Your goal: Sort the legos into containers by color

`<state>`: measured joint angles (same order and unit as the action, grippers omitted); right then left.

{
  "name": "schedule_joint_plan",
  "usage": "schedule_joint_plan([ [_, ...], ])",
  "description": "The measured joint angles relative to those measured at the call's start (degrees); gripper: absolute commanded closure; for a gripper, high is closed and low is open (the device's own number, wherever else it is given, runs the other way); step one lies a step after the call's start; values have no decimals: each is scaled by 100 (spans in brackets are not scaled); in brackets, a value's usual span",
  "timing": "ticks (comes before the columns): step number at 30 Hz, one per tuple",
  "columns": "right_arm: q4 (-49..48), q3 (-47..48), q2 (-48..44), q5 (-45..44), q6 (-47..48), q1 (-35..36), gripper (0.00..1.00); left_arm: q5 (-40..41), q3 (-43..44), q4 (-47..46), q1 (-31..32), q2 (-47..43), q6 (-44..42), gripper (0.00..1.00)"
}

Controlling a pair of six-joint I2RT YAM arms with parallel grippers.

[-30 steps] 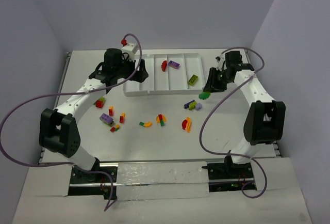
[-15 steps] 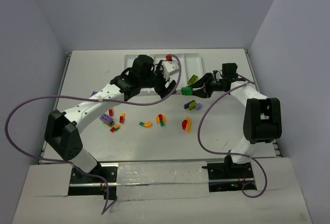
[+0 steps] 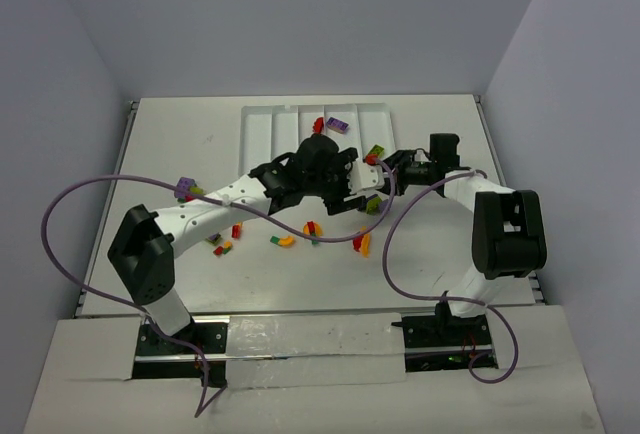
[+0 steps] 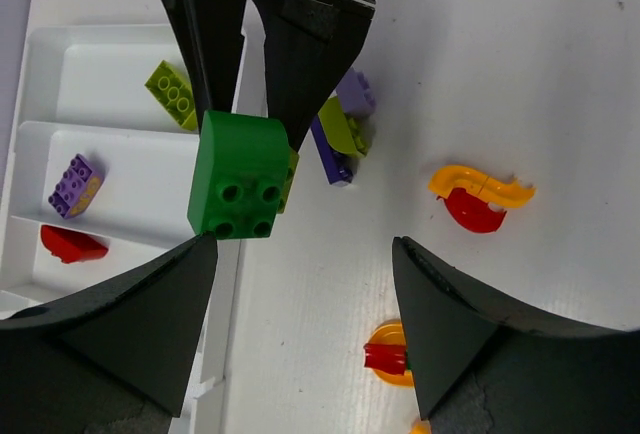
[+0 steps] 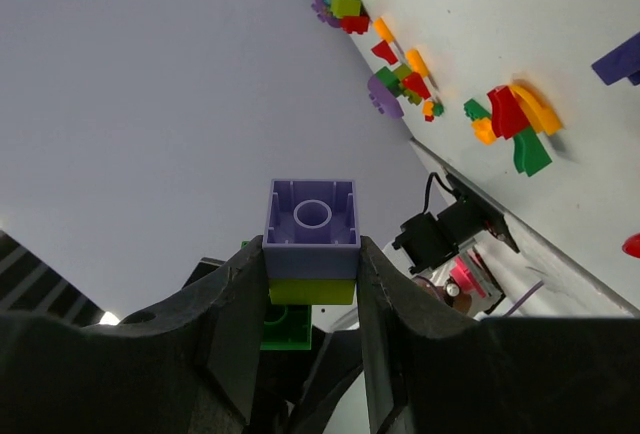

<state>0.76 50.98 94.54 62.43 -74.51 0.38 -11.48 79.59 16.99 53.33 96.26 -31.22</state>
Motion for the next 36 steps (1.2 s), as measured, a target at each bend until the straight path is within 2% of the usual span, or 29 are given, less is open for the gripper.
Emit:
schedule_joint_plan([
  [16, -125, 0, 10, 75, -77, 66, 100, 852, -24, -807, 121, 232, -437, 23],
  [21, -131, 0, 11, 115, -85, 118, 100, 950, -65, -971, 122, 235, -525, 31],
  [27, -351, -4, 11, 176, -254, 173, 100, 948, -108, -1010, 144, 242, -615, 47],
  [29, -418, -4, 11, 191, -287, 194, 100, 954, -115, -1010, 163, 261, -642, 58],
  [34, -488, -47, 44, 193, -359, 199, 100, 953, -121, -1011, 181, 278, -712, 76],
  [36, -488, -48, 59, 199, -366, 199, 100, 952, -127, -1005, 182, 280, -710, 90],
])
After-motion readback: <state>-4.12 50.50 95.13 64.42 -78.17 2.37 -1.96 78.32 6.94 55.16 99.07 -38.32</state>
